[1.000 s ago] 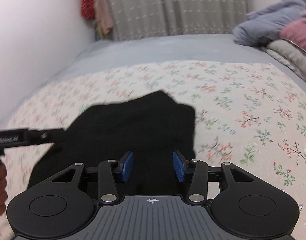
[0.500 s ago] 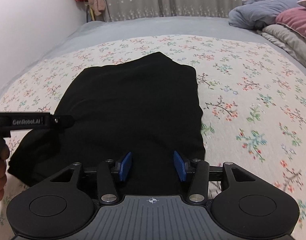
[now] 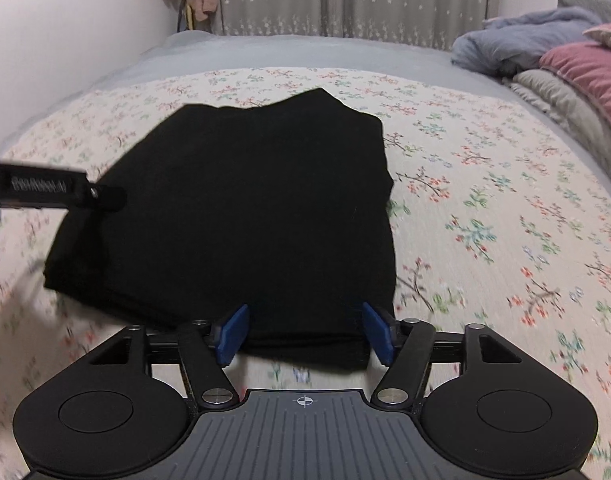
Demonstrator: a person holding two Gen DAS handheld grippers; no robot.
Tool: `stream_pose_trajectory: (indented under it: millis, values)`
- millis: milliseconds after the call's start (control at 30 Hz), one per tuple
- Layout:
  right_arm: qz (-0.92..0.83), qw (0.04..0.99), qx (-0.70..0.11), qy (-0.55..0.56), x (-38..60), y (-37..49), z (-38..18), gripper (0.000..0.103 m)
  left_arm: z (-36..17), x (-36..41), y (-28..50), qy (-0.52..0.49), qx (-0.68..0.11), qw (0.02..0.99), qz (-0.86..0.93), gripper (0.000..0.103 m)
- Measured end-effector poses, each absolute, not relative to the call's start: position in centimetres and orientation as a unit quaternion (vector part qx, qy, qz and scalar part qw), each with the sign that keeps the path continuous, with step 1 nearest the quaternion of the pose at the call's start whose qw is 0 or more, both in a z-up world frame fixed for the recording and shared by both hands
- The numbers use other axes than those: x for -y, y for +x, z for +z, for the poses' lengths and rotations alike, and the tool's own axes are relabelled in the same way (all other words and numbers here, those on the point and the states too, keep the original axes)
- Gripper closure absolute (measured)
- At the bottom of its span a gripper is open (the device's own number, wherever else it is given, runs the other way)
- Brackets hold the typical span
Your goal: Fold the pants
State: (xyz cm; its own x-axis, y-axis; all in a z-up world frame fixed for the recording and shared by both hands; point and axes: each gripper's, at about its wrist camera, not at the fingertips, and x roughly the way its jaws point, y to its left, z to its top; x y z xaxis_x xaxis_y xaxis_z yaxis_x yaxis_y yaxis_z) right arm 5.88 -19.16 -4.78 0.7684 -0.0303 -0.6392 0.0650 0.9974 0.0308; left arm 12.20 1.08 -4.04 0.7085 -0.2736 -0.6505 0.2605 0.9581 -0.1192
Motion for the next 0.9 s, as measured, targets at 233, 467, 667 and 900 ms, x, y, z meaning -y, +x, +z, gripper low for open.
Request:
stream_pose_trajectory:
  millis: [233,467,667,900]
  values:
    - [-0.013,0.936,-0.349,0.048,19.3,2.7,-5.4,0.033,-3.1,-2.0,9.2,0.041,-0.352,0.93,-0.102,0.031]
    - [-0.009,0.947,-0.313,0.071,19.2,-1.2,-3.6,0.033,-0.3,-2.0,2.9,0.014,-0.319,0.94,-0.116,0.02]
    - [-0.016,0.955,-0.279,0.096,19.2,-5.1,-1.6,0.032,2.0,-1.7,-1.7,0.005,-0.28,0.953,-0.116,0.01]
    - [-0.027,0.968,-0.233,0.086,19.0,-8.0,1.2,0.028,2.9,-1.4,-4.0,0.031,-0.238,0.965,-0.108,0.0]
